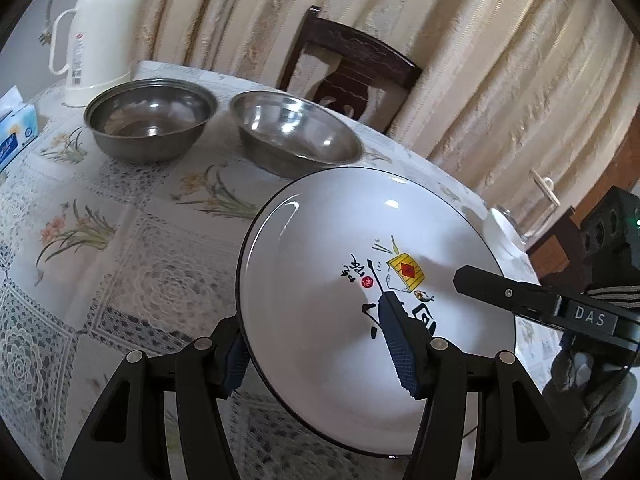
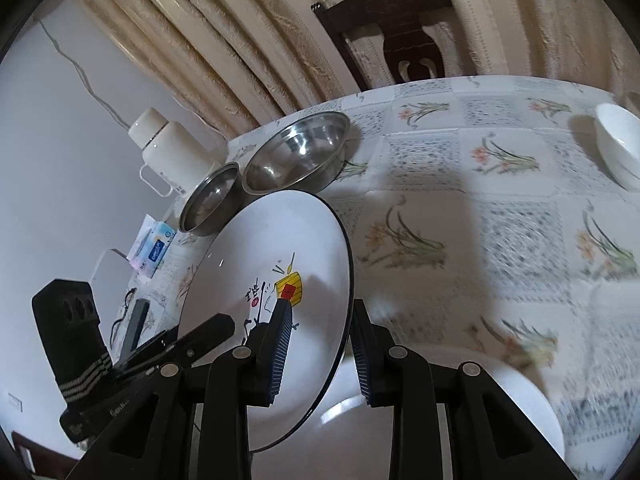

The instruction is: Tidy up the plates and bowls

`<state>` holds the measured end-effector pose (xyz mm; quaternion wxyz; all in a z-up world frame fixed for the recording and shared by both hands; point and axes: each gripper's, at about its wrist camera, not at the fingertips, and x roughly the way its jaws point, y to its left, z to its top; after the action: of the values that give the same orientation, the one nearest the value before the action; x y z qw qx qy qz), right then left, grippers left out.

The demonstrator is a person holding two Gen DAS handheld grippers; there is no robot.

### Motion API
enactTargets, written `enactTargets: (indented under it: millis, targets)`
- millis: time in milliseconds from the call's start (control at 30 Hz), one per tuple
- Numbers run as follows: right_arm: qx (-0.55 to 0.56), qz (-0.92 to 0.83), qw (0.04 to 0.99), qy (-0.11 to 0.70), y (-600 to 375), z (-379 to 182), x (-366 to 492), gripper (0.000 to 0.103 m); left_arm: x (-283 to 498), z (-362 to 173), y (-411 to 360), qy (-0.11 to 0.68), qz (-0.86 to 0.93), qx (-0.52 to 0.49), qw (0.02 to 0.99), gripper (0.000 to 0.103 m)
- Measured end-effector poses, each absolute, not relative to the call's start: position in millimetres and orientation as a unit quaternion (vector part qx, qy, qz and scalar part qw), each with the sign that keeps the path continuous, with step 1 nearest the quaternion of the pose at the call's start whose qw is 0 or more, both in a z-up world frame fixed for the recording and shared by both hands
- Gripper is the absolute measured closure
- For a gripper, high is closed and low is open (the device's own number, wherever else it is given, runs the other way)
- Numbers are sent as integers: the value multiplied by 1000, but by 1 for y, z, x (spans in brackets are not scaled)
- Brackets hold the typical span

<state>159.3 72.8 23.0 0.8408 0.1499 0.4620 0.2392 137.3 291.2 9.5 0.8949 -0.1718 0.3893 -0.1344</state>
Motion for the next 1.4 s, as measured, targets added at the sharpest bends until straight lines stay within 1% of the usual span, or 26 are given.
enactTargets:
  millis: [300, 667, 1133, 1400]
  targets:
    - [191, 213, 840, 462, 24, 18, 114, 72, 113, 28, 249, 390, -182, -136, 892, 43]
    - [209, 195, 840, 461, -10, 8, 70, 72, 86, 28, 203, 407, -213, -93, 884, 43]
    - [230, 174, 835, 468, -35, -10, 48, 71, 72, 11, 165, 438, -220, -43, 870, 43]
    - [218, 170, 843, 462, -32, -11, 45, 72, 74, -1, 161, 468, -208, -46, 858, 43]
